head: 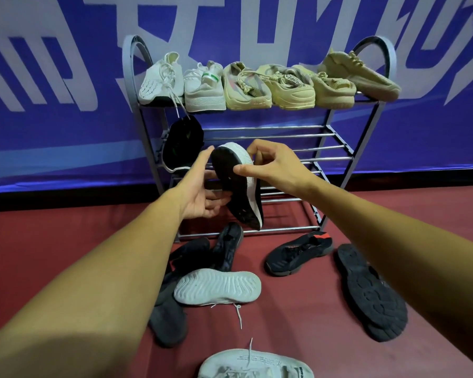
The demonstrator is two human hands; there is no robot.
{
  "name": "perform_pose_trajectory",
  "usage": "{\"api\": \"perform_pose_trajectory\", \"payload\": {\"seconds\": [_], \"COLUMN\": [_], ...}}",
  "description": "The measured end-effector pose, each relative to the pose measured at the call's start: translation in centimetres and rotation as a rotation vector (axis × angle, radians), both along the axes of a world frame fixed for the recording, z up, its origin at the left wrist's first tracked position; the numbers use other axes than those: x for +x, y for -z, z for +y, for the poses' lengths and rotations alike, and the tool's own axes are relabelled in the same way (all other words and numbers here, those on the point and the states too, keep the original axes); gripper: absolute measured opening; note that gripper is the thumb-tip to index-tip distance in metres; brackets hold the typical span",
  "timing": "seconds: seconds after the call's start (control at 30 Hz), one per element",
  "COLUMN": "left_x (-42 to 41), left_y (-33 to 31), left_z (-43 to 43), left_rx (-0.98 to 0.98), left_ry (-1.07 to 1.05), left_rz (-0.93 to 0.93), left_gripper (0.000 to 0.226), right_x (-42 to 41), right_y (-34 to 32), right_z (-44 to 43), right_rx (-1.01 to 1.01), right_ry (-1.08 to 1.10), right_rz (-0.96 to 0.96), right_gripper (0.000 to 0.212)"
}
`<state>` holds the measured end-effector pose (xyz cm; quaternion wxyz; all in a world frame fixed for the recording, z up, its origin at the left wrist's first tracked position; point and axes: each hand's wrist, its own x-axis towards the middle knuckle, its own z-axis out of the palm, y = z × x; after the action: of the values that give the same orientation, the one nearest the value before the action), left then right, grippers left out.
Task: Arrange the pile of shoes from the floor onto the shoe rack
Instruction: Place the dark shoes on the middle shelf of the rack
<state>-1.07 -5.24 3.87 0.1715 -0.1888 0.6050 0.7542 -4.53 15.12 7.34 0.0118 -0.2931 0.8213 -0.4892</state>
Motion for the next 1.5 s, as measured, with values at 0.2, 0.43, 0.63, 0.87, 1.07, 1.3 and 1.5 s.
{"api": "perform_pose_trajectory", "payload": {"seconds": [0.2, 0.43, 0.63, 0.87, 1.07, 1.3, 1.5], "left_x": [1.2, 3.3, 5.3, 6.4, 5.6, 3.5, 1.9], "left_y": [-0.5, -1.5, -2.6, -3.2, -3.6, -3.0, -2.0], "left_z": [-0.2, 0.9, 0.7, 0.6, 0.6, 0.3, 0.2], "left_rx": [0.099, 0.125, 0.14, 0.114, 0.055, -0.057, -0.127], "left_ry": [0.104, 0.084, 0.217, 0.291, 0.21, 0.067, -0.117], "left_rz": [-0.003, 0.011, 0.032, 0.092, 0.133, 0.153, 0.21], "left_gripper": [0.041, 0.051, 0.025, 0.054, 0.086, 0.065, 0.066], "right_x": [1.0, 1.6, 3.1, 2.6, 1.2, 0.2, -1.4], "right_y": [-0.1, 0.5, -0.1, -0.2, -0.4, 0.7, 3.0], "right_z": [0.9, 3.1, 4.6, 5.8, 5.8, 3.1, 1.1], "right_rx": [-0.083, 0.007, 0.251, 0.138, 0.15, 0.007, -0.111], "right_ry": [-0.125, -0.042, -0.238, -0.265, -0.317, -0.222, -0.127], "right_rz": [-0.243, -0.319, -0.601, -0.803, -0.736, -0.556, -0.574], "right_gripper": [0.035, 0.049, 0.079, 0.101, 0.096, 0.071, 0.056]}}
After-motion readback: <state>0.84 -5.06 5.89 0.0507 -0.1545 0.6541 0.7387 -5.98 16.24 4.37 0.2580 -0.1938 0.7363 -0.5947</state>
